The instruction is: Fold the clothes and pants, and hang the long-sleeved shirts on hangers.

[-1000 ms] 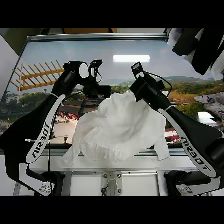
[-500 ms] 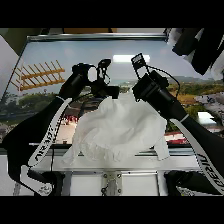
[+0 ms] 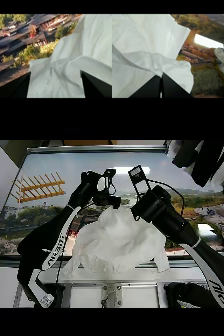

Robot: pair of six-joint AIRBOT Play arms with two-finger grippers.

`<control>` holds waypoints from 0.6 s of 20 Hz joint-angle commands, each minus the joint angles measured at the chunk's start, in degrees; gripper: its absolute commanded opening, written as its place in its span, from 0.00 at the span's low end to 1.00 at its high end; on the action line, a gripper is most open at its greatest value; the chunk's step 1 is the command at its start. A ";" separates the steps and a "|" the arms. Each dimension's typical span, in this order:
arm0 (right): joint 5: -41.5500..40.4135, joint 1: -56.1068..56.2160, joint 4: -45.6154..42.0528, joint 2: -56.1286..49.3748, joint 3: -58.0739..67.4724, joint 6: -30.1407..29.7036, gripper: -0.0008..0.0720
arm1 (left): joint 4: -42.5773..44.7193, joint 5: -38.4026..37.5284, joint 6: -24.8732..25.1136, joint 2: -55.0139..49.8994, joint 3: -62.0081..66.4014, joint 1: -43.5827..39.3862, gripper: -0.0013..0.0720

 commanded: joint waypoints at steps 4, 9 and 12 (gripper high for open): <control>0.39 0.42 5.57 4.44 0.02 -0.15 0.03 | 0.94 0.83 -0.04 -2.93 1.29 -1.38 0.90; 1.14 -3.65 5.86 6.84 0.13 -3.06 0.03 | 1.33 -0.94 0.68 2.23 1.31 0.24 0.04; 5.01 -10.73 5.95 8.79 2.23 -4.44 0.03 | 1.29 -3.13 1.44 12.11 1.18 1.29 0.04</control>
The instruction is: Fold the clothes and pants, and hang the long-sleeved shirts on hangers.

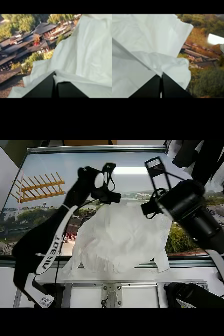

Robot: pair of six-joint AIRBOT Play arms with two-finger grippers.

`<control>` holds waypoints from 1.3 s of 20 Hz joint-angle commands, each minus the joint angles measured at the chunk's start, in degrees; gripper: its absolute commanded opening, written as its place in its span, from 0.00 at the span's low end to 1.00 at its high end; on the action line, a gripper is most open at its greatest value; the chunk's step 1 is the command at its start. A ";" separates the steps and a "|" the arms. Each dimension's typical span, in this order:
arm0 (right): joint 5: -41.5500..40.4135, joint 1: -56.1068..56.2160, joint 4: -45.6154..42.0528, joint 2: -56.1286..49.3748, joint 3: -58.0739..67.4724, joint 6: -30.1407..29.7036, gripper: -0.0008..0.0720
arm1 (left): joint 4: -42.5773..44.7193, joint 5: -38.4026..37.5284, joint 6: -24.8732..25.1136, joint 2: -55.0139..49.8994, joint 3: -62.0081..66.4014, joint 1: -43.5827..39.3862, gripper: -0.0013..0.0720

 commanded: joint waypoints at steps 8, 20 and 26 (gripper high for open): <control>10.91 -6.84 21.70 9.29 0.13 -1.25 0.03 | 0.00 -4.57 -1.20 31.17 -26.34 -10.69 0.04; -0.66 -6.86 18.03 10.93 -10.12 10.75 0.03 | -0.46 8.70 -6.99 31.15 -38.86 -5.99 0.04; -9.01 -6.88 16.04 9.86 -10.12 12.59 0.03 | 0.24 10.73 -6.88 24.30 -28.30 -4.44 0.04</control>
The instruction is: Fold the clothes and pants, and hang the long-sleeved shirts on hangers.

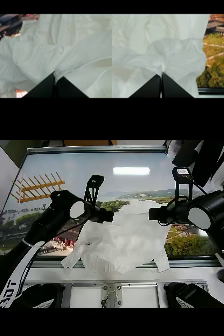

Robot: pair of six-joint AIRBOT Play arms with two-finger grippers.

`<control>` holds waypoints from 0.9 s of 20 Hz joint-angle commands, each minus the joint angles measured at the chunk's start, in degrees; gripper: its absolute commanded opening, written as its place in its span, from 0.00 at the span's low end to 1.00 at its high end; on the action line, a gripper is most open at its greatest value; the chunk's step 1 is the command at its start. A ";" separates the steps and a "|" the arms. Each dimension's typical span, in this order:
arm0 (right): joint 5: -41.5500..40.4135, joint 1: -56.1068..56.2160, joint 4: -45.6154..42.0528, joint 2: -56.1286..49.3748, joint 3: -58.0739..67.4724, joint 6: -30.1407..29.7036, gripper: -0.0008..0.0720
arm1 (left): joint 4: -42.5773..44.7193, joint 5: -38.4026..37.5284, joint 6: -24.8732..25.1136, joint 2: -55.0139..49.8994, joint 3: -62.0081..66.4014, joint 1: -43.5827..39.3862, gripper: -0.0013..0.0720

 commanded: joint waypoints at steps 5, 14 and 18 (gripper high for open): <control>-3.87 -0.04 -4.24 -1.38 -0.04 1.53 0.03 | 0.46 -0.28 1.95 -5.31 6.95 2.25 0.04; -3.93 -0.02 -5.95 -1.62 -0.04 1.51 0.03 | -1.51 -1.49 4.72 -5.31 6.95 5.49 0.33; -3.91 -0.02 -5.33 -1.62 -0.04 1.49 0.03 | -6.32 -1.70 6.97 -5.22 6.95 5.53 0.97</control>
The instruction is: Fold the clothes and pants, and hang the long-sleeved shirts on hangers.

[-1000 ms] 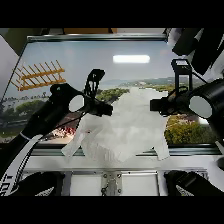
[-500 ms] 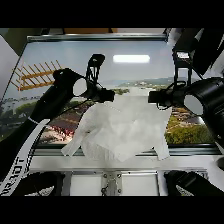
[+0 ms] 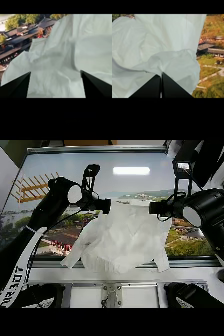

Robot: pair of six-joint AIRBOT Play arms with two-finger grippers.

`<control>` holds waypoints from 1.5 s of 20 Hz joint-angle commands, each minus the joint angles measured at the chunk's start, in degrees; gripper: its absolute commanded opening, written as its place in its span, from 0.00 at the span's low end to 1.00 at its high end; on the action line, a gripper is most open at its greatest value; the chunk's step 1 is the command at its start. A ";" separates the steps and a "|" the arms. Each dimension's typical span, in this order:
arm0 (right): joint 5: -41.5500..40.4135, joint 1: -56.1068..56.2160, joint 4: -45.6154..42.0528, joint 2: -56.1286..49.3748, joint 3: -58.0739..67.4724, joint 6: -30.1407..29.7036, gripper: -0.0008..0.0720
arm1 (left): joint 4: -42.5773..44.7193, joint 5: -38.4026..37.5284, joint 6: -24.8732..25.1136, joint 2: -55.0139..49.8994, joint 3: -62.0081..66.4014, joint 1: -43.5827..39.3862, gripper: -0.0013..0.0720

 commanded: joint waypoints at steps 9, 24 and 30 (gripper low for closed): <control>-0.02 0.02 0.37 -0.02 -0.02 0.02 0.03 | -4.46 0.44 5.46 8.83 0.04 8.02 0.96; -0.02 0.02 0.37 -0.02 -0.02 0.02 0.03 | 18.03 8.66 9.44 -5.79 0.70 51.71 0.97; -0.02 0.02 0.37 -0.02 -0.02 0.02 0.03 | 20.09 9.01 11.10 -26.25 16.70 57.29 0.97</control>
